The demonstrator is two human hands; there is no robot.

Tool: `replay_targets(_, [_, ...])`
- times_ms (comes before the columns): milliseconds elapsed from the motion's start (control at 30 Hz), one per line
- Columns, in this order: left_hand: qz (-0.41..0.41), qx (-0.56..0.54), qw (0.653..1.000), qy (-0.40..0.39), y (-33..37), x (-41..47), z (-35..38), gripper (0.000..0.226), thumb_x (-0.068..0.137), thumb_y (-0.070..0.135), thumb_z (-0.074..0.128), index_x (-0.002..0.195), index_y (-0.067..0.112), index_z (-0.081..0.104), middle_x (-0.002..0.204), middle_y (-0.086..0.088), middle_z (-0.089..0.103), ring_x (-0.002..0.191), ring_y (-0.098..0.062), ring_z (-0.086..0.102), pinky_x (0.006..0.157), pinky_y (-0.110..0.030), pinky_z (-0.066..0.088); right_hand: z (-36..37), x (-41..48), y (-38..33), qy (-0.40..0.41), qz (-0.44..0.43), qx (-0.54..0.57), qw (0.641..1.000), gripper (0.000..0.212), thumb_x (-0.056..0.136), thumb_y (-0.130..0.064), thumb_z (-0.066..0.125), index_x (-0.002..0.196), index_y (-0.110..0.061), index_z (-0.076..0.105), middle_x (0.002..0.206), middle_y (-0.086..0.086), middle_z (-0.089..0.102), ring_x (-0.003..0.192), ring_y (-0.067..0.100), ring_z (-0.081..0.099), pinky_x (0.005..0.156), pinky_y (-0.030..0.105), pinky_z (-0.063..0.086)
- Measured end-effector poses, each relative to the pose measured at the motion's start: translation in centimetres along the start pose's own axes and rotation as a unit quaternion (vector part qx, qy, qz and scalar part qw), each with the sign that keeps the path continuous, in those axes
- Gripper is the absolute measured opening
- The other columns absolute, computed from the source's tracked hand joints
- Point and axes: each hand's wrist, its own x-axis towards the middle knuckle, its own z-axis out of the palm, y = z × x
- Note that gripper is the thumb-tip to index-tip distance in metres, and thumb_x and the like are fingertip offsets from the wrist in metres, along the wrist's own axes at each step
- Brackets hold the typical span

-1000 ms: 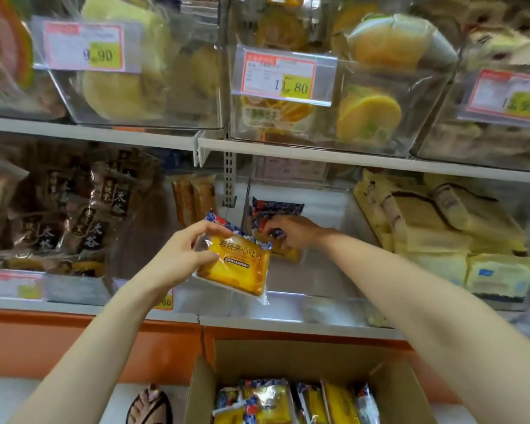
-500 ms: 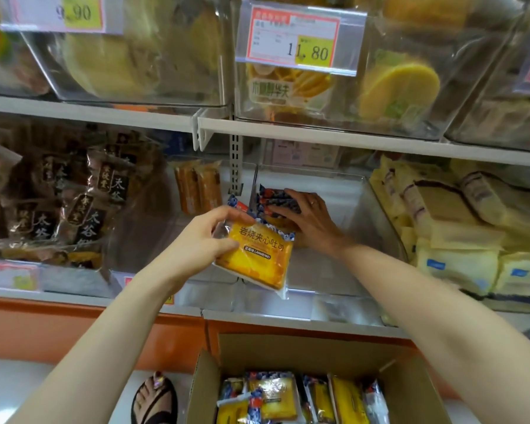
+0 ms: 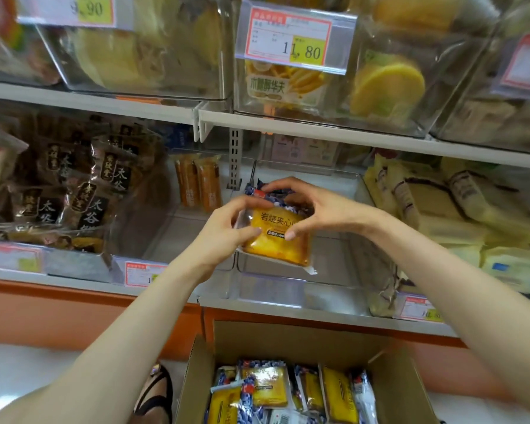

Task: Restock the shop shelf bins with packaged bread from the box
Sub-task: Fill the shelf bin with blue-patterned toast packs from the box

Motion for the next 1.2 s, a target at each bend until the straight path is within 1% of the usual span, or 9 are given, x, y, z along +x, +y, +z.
replay_targets(67, [0.009,0.003,1.000,-0.008,-0.1,-0.1,0.7,0.039,0.087,-0.002,0.056,0.104,0.034,0.059,0.115,0.010,0.056,0.105,-0.007,0.054,0.078,-0.019,0.050,-0.1,-0.2,0.3,0.047,-0.008,0.001,0.999,0.060,0.079,-0.008,0.075,0.122,-0.033,0.042,0.120,-0.023,0.047,0.101,-0.017,0.052,0.082,0.008,0.044])
replay_targets(233, [0.026,0.104,0.994,0.016,-0.8,-1.0,1.1,0.038,0.087,0.004,0.056,0.103,0.039,0.057,0.120,0.004,0.051,0.112,-0.004,0.046,0.083,-0.008,0.035,-1.4,-0.8,2.5,0.145,0.071,-0.017,0.987,0.042,0.083,-0.014,0.071,0.097,-0.044,0.045,0.101,-0.009,0.058,0.097,0.014,0.059,0.078,0.029,0.051])
replay_targets(367, [0.022,0.118,0.992,0.029,-1.4,-1.7,0.7,0.033,0.090,0.004,0.054,0.096,0.035,0.062,0.116,0.006,0.058,0.104,0.002,0.055,0.082,-0.009,0.041,-0.6,0.5,5.4,0.124,0.134,-0.177,0.967,0.036,0.084,-0.015,0.068,0.085,-0.043,0.046,0.104,-0.006,0.057,0.100,0.018,0.056,0.081,0.033,0.048])
replay_targets(467, [0.004,0.122,0.992,0.023,-1.7,-1.9,0.3,0.031,0.090,0.005,0.054,0.094,0.034,0.062,0.115,0.005,0.060,0.101,-0.001,0.058,0.083,-0.016,0.043,1.5,2.1,6.6,0.098,0.132,-0.188,0.968,0.031,0.084,-0.006,0.064,0.080,-0.033,0.049,0.097,-0.009,0.057,0.097,0.014,0.054,0.079,0.027,0.040])
replay_targets(567, [-0.002,0.125,0.992,0.033,-1.6,-1.9,0.1,0.028,0.090,0.006,0.054,0.094,0.032,0.063,0.114,0.006,0.060,0.100,-0.002,0.057,0.080,-0.013,0.041,3.2,4.0,7.2,0.148,0.101,-0.176,0.968,0.025,0.084,-0.002,0.062,0.076,-0.024,0.052,0.089,-0.007,0.059,0.091,0.018,0.057,0.079,0.027,0.043])
replay_targets(833, [-0.008,0.118,0.993,0.031,-1.6,-1.8,0.0,0.025,0.090,0.006,0.055,0.098,0.027,0.065,0.114,0.008,0.060,0.102,-0.007,0.056,0.079,-0.014,0.040,5.0,6.0,8.4,0.211,0.083,-0.358,0.906,0.015,0.090,-0.014,0.060,0.100,-0.023,0.065,0.114,0.000,0.044,0.110,0.019,0.038,0.095,0.031,0.028])
replay_targets(967, [-0.007,0.111,0.993,0.027,-1.3,-1.9,0.1,0.024,0.090,0.007,0.056,0.098,0.028,0.066,0.115,0.009,0.061,0.103,-0.007,0.057,0.084,-0.019,0.042,4.4,4.8,7.3,0.227,0.092,-0.348,0.905,0.021,0.090,-0.015,0.060,0.106,-0.027,0.065,0.118,0.000,0.043,0.113,0.020,0.039,0.095,0.030,0.026])
replay_targets(1067, [0.000,0.107,0.994,-0.004,-1.2,-2.6,0.6,0.026,0.090,0.007,0.055,0.095,0.030,0.065,0.115,0.008,0.061,0.101,-0.005,0.059,0.084,-0.022,0.046,4.1,2.3,4.9,0.301,0.027,-0.283,0.910,0.021,0.086,-0.009,0.062,0.103,-0.019,0.068,0.113,0.003,0.050,0.106,0.020,0.048,0.096,0.033,0.038])
replay_targets(1200, [0.002,0.113,0.992,-0.046,-2.2,-4.3,2.4,0.030,0.090,0.006,0.054,0.090,0.034,0.062,0.109,0.010,0.063,0.099,-0.009,0.061,0.086,-0.027,0.050,6.6,-4.4,1.7,0.371,-0.129,-0.180,0.902,0.022,0.082,0.008,0.056,0.094,-0.005,0.068,0.095,0.007,0.058,0.084,0.016,0.056,0.073,0.022,0.046])
